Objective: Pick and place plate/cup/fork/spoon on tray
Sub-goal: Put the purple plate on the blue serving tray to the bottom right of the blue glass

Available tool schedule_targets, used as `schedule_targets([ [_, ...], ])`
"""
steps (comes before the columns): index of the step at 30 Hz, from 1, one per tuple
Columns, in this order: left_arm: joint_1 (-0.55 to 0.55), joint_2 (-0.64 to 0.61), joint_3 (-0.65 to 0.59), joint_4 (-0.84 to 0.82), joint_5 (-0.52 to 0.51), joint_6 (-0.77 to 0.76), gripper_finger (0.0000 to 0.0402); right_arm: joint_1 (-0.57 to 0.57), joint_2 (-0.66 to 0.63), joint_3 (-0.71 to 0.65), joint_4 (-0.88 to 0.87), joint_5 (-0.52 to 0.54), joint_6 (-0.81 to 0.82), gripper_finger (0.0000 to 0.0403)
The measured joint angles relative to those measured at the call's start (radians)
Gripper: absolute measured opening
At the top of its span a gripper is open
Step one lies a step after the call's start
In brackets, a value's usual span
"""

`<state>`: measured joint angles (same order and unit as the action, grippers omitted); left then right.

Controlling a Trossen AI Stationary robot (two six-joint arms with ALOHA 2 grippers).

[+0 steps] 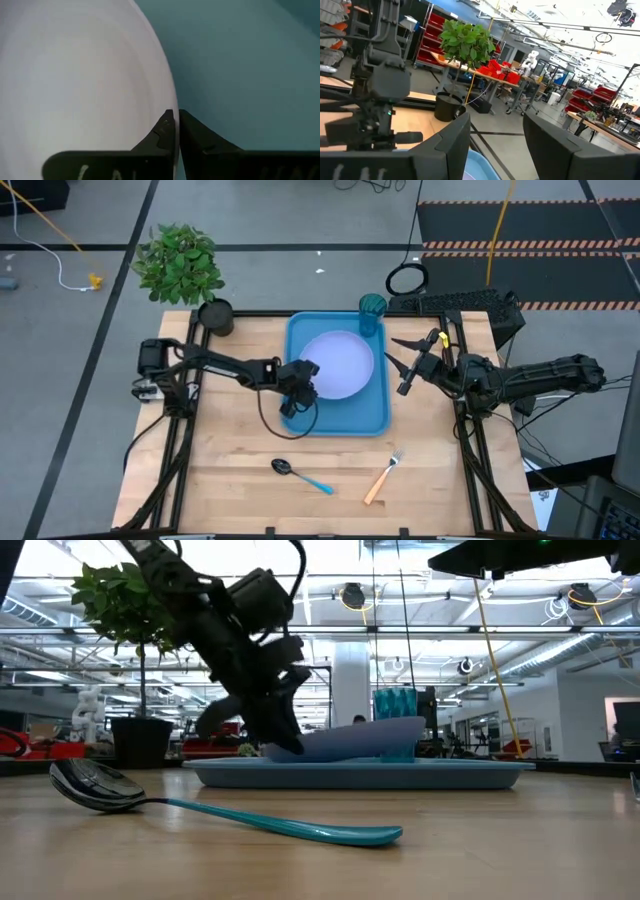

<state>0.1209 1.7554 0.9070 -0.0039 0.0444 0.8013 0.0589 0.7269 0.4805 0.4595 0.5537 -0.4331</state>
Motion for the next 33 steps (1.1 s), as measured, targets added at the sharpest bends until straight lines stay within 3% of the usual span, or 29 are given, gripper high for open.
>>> schedule_targets([
  [9, 0.032, 0.061, 0.0, 0.066, -0.014, 0.007, 0.0037, 0.011, 0.0, 0.0, -0.001, 0.0, 0.001, 0.0176],
  [16, 0.038, 0.051, 0.0, 0.11, -0.08, -0.003, 0.004, 0.029, 0.0, 0.0, 0.0, 0.0, -0.014, 0.0176],
  [28, 0.035, 0.051, 0.001, 0.114, -0.08, -0.015, 0.0044, 0.029, 0.0, 0.0, 0.005, 0.0, 0.012, 0.0176],
  [33, 0.035, 0.051, 0.001, 0.154, -0.08, -0.028, 0.008, 0.029, 0.0, 0.0, 0.003, -0.003, 0.067, 0.0176],
])
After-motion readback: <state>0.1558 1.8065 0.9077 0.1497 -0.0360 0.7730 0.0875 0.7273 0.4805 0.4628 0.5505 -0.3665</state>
